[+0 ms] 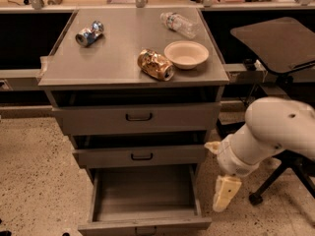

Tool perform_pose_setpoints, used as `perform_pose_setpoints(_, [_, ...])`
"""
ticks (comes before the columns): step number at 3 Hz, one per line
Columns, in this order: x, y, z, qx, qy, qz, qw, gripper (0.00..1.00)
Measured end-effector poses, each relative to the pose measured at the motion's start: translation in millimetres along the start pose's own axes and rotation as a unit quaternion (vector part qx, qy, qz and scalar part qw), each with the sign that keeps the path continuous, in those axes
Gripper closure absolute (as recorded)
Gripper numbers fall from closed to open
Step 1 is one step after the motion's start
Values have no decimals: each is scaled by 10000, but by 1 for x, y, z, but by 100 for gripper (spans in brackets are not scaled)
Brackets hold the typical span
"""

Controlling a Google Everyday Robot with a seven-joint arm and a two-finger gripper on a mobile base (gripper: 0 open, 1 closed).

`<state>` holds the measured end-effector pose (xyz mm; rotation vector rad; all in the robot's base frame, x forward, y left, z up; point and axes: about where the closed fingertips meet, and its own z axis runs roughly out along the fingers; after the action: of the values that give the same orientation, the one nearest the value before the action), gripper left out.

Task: Close bottom drawer

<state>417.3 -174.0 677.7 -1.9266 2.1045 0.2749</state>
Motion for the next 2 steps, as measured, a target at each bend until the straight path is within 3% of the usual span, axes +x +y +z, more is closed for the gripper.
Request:
perform_pose_setpoints(1, [-17, 2, 91, -186, -490, -206, 9984, 0])
perform_pose_setpoints(2, [-28, -5, 150, -11, -653, -300, 9974, 0])
